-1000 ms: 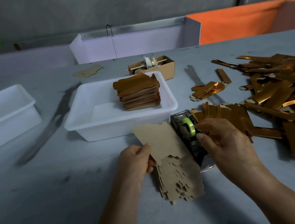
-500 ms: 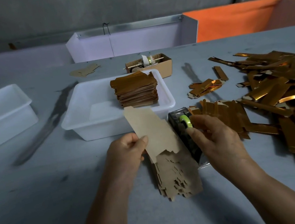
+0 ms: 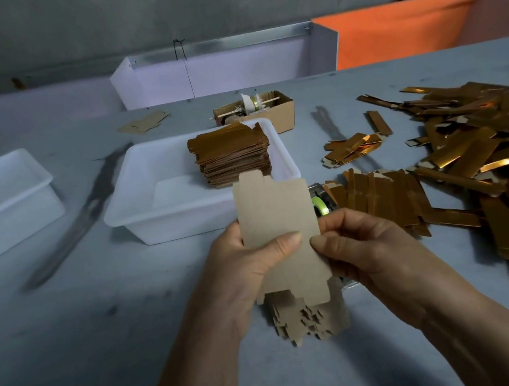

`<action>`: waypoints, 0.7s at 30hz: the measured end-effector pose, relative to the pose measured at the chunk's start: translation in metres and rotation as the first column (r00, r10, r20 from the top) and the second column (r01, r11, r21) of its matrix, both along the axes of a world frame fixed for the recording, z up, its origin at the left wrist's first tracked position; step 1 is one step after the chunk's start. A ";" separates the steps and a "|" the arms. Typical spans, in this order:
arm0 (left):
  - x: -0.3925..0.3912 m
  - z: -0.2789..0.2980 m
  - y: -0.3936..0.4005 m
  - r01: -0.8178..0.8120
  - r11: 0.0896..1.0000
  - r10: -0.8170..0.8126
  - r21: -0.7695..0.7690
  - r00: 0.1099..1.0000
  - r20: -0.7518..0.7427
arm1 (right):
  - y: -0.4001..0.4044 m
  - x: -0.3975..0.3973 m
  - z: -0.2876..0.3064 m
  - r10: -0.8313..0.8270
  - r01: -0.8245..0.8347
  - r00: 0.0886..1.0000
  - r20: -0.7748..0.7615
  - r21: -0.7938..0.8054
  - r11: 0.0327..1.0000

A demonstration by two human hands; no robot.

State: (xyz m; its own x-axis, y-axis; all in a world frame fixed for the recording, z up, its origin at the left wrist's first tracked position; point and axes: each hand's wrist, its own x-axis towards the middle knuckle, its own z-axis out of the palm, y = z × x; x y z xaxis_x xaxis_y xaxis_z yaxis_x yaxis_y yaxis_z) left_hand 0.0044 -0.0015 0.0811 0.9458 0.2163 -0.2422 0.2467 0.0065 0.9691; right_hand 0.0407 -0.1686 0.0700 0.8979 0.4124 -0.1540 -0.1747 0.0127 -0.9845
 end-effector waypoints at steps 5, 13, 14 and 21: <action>0.000 -0.008 -0.010 -0.048 0.998 0.047 -0.042 0.999 -0.025 | -0.002 -0.003 -0.005 -0.049 0.051 0.999 0.023 -0.081 0.995; 0.001 -0.016 -0.013 -0.050 0.993 0.042 -0.104 0.996 -0.075 | 0.001 -0.008 -0.009 -0.086 0.169 0.957 0.277 -0.293 0.941; 0.002 -0.017 -0.015 -0.071 0.994 0.065 -0.089 0.995 -0.075 | 0.003 -0.010 -0.008 -0.070 0.210 0.931 0.359 -0.368 0.906; -0.001 -0.016 -0.024 -0.078 0.997 0.079 0.006 0.996 -0.039 | 0.015 -0.027 -0.003 -0.047 0.255 0.822 0.568 -0.293 0.921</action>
